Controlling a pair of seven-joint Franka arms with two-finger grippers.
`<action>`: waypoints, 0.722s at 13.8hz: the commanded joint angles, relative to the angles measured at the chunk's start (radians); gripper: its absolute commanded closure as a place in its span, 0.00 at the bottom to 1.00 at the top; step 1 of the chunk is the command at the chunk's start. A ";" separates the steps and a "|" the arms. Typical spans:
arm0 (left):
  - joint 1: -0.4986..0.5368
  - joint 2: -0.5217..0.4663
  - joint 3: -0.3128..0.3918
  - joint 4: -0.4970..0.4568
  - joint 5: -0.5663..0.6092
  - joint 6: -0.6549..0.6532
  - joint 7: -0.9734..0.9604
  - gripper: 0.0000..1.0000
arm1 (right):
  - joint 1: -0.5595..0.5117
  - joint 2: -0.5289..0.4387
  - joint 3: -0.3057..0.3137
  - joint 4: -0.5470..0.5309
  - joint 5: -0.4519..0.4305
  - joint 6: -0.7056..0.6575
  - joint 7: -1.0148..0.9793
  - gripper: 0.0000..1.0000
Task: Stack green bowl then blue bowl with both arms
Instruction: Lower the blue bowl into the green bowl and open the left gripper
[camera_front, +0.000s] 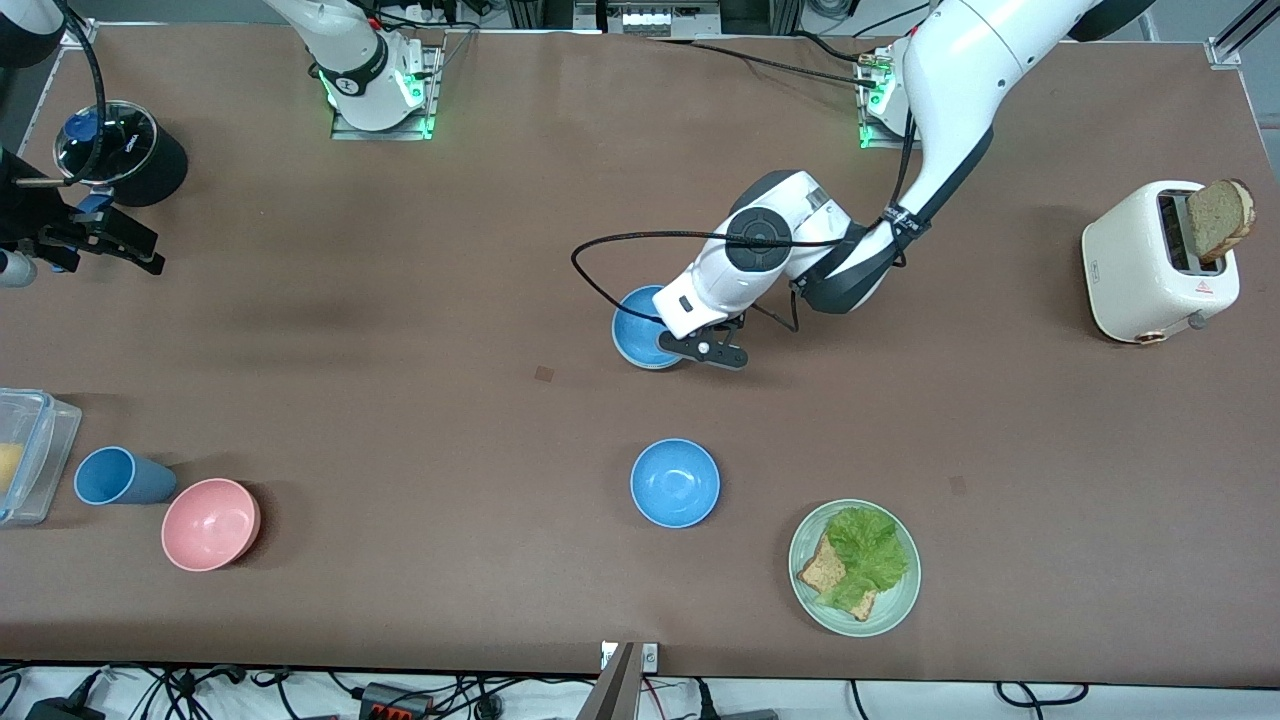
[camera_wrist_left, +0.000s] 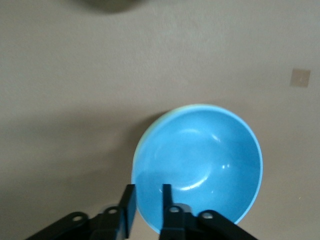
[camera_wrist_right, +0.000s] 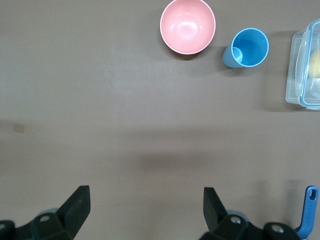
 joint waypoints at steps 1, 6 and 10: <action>0.007 0.003 0.001 0.054 0.011 -0.039 -0.020 0.65 | 0.004 -0.004 0.001 0.008 -0.014 -0.004 0.003 0.00; 0.154 -0.011 -0.088 0.194 0.009 -0.275 0.000 0.61 | 0.001 -0.004 0.001 0.008 -0.016 -0.004 0.001 0.00; 0.354 -0.015 -0.203 0.197 0.009 -0.289 0.121 0.59 | 0.001 -0.004 0.001 0.008 -0.016 -0.005 0.000 0.00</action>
